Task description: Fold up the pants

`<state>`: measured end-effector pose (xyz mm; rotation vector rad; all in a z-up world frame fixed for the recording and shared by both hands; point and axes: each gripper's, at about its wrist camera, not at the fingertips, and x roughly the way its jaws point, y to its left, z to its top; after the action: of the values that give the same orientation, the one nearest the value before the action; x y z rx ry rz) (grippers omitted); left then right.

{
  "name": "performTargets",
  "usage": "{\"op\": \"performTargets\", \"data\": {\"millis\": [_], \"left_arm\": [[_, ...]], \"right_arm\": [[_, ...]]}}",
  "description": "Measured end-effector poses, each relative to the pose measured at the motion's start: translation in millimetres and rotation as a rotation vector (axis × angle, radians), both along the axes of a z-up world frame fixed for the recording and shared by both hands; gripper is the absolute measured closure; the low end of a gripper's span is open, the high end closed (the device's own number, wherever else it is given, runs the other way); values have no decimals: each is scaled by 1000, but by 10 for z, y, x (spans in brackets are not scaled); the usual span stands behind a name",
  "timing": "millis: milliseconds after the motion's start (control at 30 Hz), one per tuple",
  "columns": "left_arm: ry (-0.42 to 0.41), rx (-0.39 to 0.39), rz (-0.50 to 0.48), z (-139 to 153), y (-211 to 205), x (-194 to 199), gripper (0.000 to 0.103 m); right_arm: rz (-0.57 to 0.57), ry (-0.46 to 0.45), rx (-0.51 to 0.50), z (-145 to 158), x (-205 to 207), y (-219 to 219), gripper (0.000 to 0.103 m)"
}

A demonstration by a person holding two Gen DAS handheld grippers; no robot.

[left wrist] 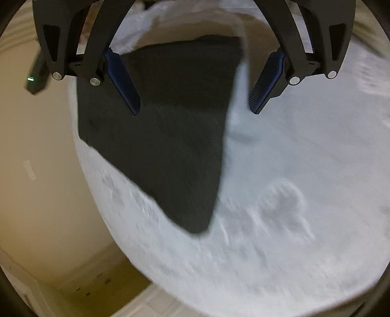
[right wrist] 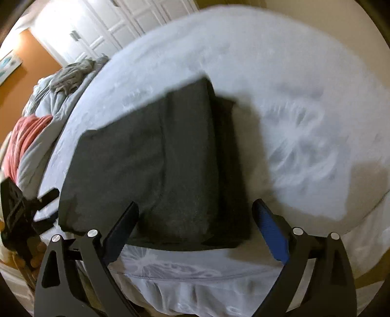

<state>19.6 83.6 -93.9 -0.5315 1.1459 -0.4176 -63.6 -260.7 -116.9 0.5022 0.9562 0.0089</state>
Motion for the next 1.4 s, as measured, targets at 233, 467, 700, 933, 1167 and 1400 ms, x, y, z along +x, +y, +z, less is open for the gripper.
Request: {"op": "performTargets", "data": {"millis": [233, 467, 700, 933, 1167, 1400], "left_arm": [[-129, 73, -91, 452, -88, -344, 91], [-104, 263, -110, 144, -173, -816, 71], [-299, 360, -11, 407, -249, -978, 41], [-410, 431, 23, 452, -296, -1029, 32], [-421, 419, 29, 422, -241, -1003, 29], [-382, 449, 34, 364, -239, -983, 29]], "right_arm": [[100, -133, 56, 528, -220, 16, 75], [71, 64, -37, 32, -450, -50, 45], [-26, -158, -160, 593, -527, -92, 42], [57, -68, -175, 239, -80, 68, 87], [129, -333, -220, 1077, -521, 264, 94], [-47, -100, -225, 323, -460, -170, 51]]}}
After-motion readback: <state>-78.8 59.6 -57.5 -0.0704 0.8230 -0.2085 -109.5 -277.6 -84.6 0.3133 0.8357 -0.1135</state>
